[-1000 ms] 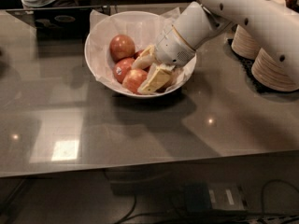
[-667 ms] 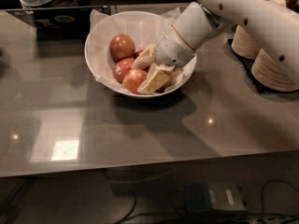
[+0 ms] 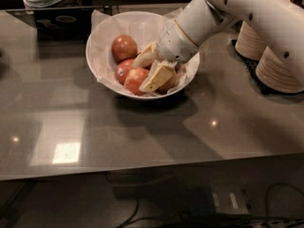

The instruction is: Pick apple from white bowl

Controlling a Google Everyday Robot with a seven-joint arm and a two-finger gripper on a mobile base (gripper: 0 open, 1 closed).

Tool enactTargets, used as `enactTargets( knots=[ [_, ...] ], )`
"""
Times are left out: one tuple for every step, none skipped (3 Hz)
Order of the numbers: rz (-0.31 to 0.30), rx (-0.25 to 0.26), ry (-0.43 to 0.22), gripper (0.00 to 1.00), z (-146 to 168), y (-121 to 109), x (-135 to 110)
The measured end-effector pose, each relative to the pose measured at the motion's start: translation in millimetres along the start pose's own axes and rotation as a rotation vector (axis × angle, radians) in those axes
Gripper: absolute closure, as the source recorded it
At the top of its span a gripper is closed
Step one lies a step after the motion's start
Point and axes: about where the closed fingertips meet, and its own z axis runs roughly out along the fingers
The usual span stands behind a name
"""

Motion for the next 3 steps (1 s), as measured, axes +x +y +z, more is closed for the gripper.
enactTargets(
  knots=[
    [-0.057,0.055,-0.022,1.0,-34,-19,-23],
    [-0.079,0.102,-0.036,1.0,-57,-31,-32],
    [-0.068,0.155,-0.011,1.0,-80,-36,-27]
  ],
)
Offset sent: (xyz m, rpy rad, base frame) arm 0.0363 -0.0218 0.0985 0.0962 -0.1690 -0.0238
